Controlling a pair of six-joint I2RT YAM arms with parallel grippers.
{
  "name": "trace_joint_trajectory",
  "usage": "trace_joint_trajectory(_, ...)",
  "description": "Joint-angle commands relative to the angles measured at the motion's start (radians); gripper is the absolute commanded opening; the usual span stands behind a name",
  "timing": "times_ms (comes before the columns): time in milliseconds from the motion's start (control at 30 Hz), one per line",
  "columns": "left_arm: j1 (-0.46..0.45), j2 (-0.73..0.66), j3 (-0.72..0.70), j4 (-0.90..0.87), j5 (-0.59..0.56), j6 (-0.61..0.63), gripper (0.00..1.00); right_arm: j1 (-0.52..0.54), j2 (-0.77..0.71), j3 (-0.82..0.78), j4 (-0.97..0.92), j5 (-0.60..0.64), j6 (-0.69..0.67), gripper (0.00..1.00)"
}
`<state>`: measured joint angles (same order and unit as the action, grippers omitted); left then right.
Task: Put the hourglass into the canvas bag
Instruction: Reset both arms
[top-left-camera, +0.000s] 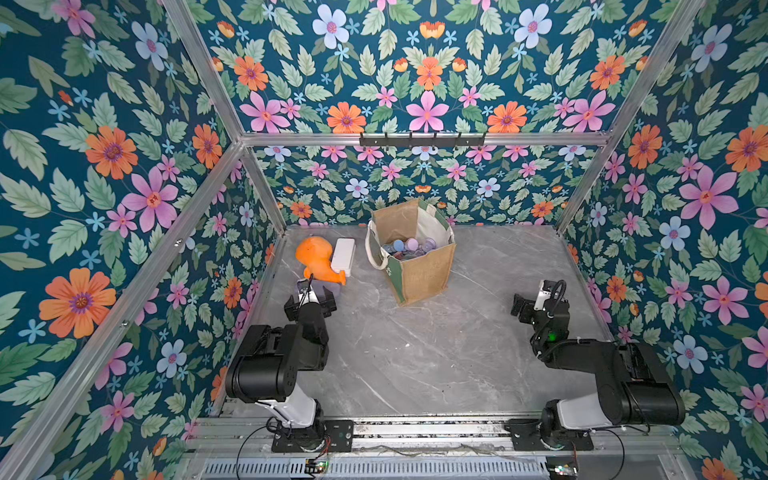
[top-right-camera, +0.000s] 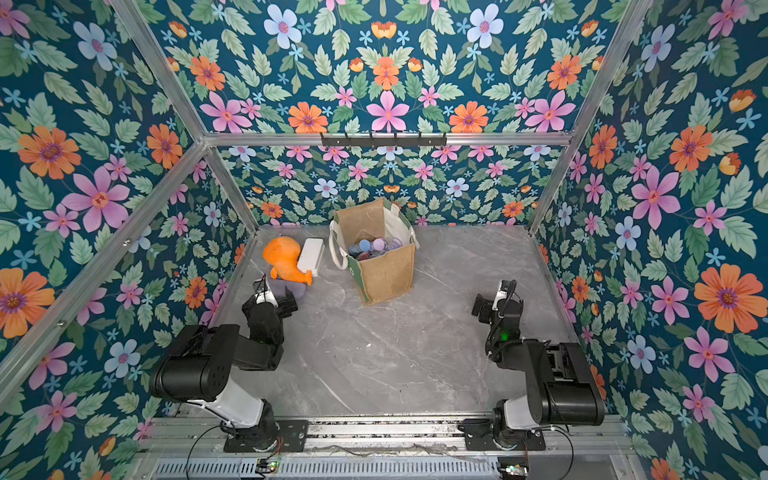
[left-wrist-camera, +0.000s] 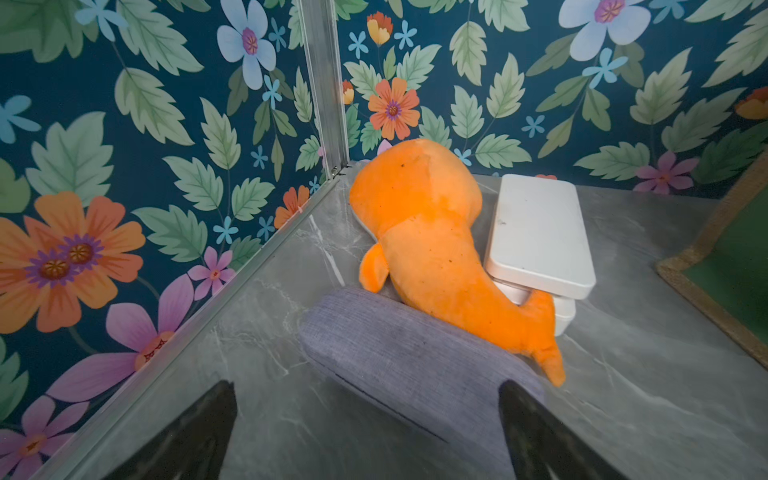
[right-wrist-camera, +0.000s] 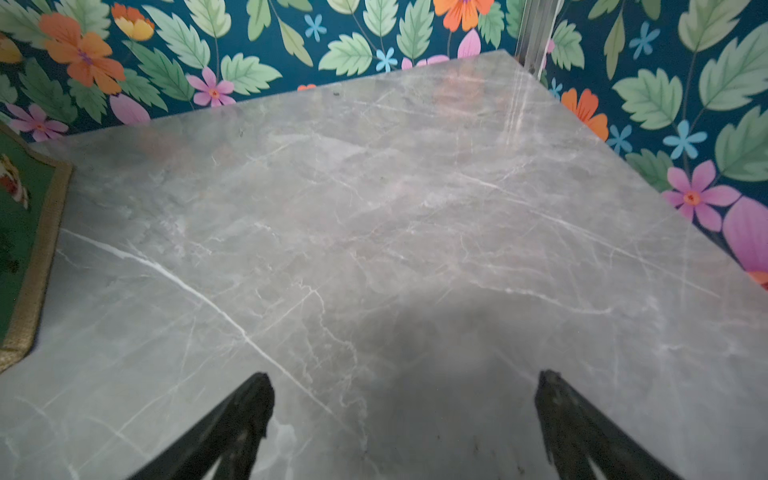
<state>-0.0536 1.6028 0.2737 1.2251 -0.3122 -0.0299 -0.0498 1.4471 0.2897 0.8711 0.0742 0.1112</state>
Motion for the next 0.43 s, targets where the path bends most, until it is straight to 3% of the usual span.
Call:
trace_joint_trajectory(0,0.001,-0.001,-0.002,0.022,0.029,-0.007,1.00,0.001,-0.004,0.004,0.052,-0.028,-0.017,0.99)
trace_joint_trajectory(400,-0.002,-0.001,0.001,0.017,0.028,-0.004,1.00,0.001,0.002,0.005,0.061,-0.033,-0.020,0.99)
